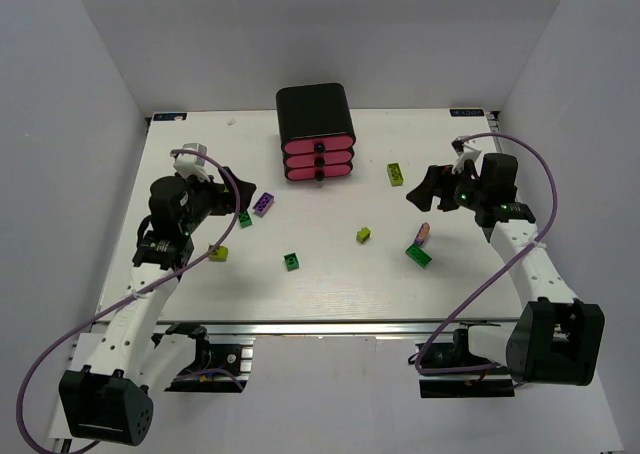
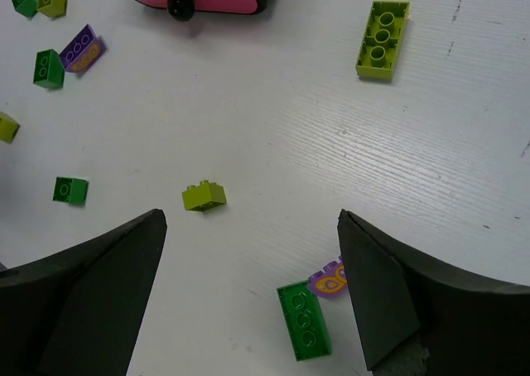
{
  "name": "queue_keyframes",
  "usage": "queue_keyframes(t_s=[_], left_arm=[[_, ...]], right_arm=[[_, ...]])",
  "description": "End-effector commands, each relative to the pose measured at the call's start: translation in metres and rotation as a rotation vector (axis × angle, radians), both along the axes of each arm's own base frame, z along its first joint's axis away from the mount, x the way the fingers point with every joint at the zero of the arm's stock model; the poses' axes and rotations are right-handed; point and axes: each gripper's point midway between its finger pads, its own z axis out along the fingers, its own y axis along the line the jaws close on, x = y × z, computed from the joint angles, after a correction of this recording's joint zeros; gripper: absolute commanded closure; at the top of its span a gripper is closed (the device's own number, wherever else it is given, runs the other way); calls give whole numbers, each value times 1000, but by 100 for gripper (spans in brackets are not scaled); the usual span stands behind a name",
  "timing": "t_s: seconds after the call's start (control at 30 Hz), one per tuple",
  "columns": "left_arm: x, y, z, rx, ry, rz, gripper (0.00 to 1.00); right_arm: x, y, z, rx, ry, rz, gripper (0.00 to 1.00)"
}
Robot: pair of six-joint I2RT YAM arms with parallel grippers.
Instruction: Sort the legos into containers by color
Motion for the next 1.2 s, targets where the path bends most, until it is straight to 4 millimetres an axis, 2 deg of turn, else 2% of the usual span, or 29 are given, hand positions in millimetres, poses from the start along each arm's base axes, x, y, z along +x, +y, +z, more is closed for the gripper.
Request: queue_keyframes(t_s=[0.0,0.03,0.07,0.17,0.2,0.23,0.27,0.3,0.33,0.4,0.43,0.47,0.5,0.53,0.57,0.6,0.63,0.67,0.7,0.73,0.8,0.87,0.9,0.93,1.03,1.17], left_arm=[[1,-5,14,-22,-36,-25,2],[1,-6,14,-22,-34,-28,2],[1,-5,13,-23,-34,-27,2],[0,-4,16,-22,-43,-16,3],[1,-2,16,-20,-45,-4,3],[1,-1,16,-19,-47,2,4],[1,0,16,-19,-45,3,5],[2,0,14,-18,-42,5,6],[2,0,15,-18,-44,5,10],[4,0,11,-16,-30,7,19],[4,0,10,-14,-28,8,36],[5,0,7,-11,-18,9,47],[6,1,7,-9,-17,15,55],[7,3,4,-3,-8,23,61],[9,5,2,3,-3,39,63],[10,7,0,8,6,50,61],[10,9,-1,13,11,58,55],[11,12,-3,19,18,79,36],[12,14,-4,22,22,88,28],[12,16,-4,26,21,98,22],[14,23,-8,35,27,134,15],[15,26,-11,45,42,144,13],[16,27,-12,49,45,150,11],[17,26,-14,50,49,149,11],[17,27,-15,51,52,156,10],[17,28,-14,52,51,160,9]], right_arm=[[8,1,10,-20,-72,39,11],[7,3,12,-56,-119,100,11],[1,15,10,-73,-130,165,11],[-1,25,11,-147,-185,274,11],[6,26,13,-175,-187,267,11],[3,33,6,-184,-160,285,11],[6,36,11,-191,-166,289,11],[4,49,11,-198,-166,316,11],[10,50,4,-228,-151,298,11],[14,63,5,-263,-195,367,11],[17,77,-7,-311,-177,380,11],[23,85,0,-325,-203,402,11],[20,99,2,-322,-220,465,11],[22,111,-6,-313,-191,476,11],[24,123,-4,-293,-190,475,11],[33,132,8,-266,-212,463,11],[41,142,2,-240,-173,439,11],[41,157,4,-222,-161,442,11],[49,164,15,-198,-169,421,12],[54,171,8,-171,-117,379,14],[57,186,12,-138,-107,363,18],[65,198,13,-102,-78,300,19],[72,198,7,-117,-66,249,19],[74,204,11,-109,-67,231,19],[81,212,7,-102,-40,145,16],[90,220,19,-68,-81,44,15]])
